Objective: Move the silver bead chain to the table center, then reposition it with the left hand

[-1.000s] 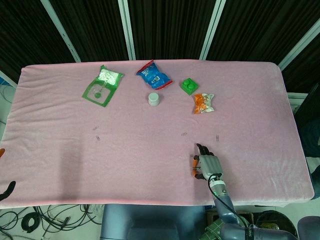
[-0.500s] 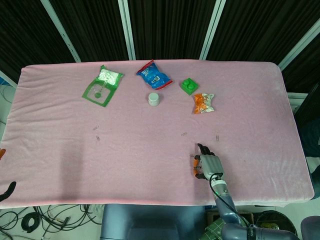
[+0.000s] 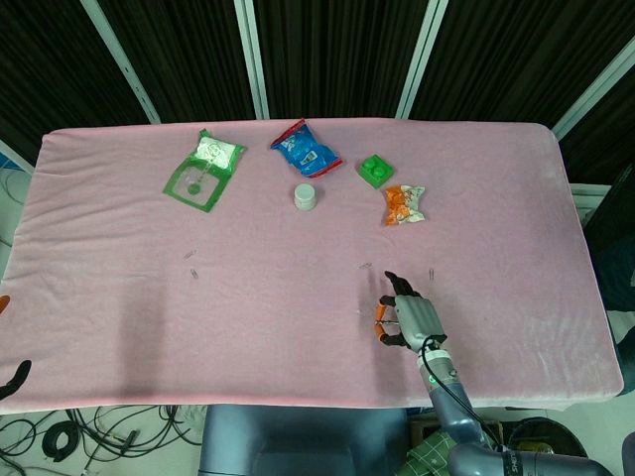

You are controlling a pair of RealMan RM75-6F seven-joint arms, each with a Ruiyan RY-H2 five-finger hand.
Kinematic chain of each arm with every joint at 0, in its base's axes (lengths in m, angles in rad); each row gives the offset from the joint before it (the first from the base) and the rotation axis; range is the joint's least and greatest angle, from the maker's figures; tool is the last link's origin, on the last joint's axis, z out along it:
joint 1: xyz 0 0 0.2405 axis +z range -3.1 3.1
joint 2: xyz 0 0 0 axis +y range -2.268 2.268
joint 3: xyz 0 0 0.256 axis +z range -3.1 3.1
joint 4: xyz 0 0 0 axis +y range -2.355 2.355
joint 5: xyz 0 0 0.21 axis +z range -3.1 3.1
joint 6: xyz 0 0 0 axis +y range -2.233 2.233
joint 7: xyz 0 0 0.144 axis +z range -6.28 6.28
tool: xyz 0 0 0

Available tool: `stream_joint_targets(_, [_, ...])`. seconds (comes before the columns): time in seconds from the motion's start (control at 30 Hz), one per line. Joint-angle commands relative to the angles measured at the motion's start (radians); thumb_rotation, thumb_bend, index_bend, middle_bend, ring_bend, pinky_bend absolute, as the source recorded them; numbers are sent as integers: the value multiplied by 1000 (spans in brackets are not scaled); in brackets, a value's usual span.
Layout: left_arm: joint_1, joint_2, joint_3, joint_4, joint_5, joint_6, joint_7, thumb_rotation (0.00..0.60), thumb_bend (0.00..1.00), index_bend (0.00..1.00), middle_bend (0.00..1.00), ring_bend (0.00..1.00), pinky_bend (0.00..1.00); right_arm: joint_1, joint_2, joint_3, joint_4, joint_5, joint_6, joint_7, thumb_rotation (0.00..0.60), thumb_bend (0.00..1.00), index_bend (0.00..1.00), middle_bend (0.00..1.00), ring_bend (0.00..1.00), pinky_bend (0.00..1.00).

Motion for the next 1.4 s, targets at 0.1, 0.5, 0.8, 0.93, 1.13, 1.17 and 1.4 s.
stream_joint_targets(0.1, [-1,2,0,2,2,-1,-7,600,291,97,51,0,0,15,12,57,-18,-3,-50,114,600,355,611,0,31,198])
stream_joint_targets(0.5, [-1,5,-2,4,-1,-1,-16,600,291,98,51,0,0,53,-47,176,63,27,-211,457,600,355,611,0,31,194])
stream_joint_targets(0.8, [-3,4,-3,4,-4,-4,-11,600,291,98,51,0,0,102,-127,203,222,10,-272,581,600,355,616,0,30,188])
stream_joint_targets(0.93, [1,4,-5,6,-5,4,-12,600,291,98,51,0,0,94,-143,191,276,-67,-289,660,600,356,618,0,30,187])
stream_joint_targets(1.13, [3,1,-5,6,-2,9,-5,600,291,98,51,0,0,71,-148,174,307,-154,-289,770,600,356,625,0,30,187])
stream_joint_targets(1.17, [3,0,-4,5,-2,8,-2,600,291,98,51,0,0,62,-151,168,315,-174,-284,798,600,356,626,0,30,187])
stream_joint_targets(1.4, [7,-3,-3,2,3,16,8,600,291,99,51,0,0,35,-166,125,379,-247,-277,891,600,356,628,0,30,187])
